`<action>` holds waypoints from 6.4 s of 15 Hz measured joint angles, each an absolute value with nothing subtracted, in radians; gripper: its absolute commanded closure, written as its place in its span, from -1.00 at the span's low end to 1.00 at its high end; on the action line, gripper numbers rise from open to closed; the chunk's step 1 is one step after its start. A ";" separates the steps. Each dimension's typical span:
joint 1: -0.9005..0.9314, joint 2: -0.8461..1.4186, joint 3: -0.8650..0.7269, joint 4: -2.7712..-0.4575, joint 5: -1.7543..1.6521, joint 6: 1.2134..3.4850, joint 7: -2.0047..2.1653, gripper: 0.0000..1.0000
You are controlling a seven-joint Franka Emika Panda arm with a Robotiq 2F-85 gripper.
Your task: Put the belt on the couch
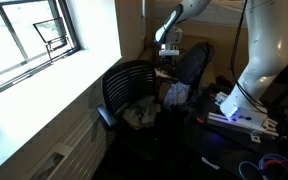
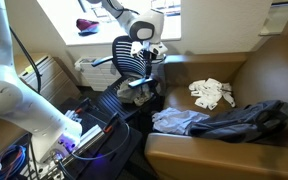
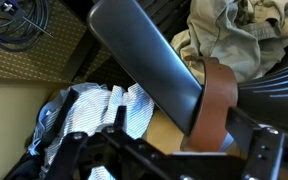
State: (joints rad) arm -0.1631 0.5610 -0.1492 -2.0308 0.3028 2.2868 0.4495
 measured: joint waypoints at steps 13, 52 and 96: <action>-0.146 0.769 -0.153 -1.931 0.347 2.517 0.609 -0.37; -0.345 0.170 -0.259 -1.851 0.800 2.295 0.224 0.71; -0.119 0.666 -0.516 -1.805 0.083 2.386 0.760 -1.00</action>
State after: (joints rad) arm -0.1195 0.6665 -0.5160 -1.8049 0.0827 2.3860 0.7601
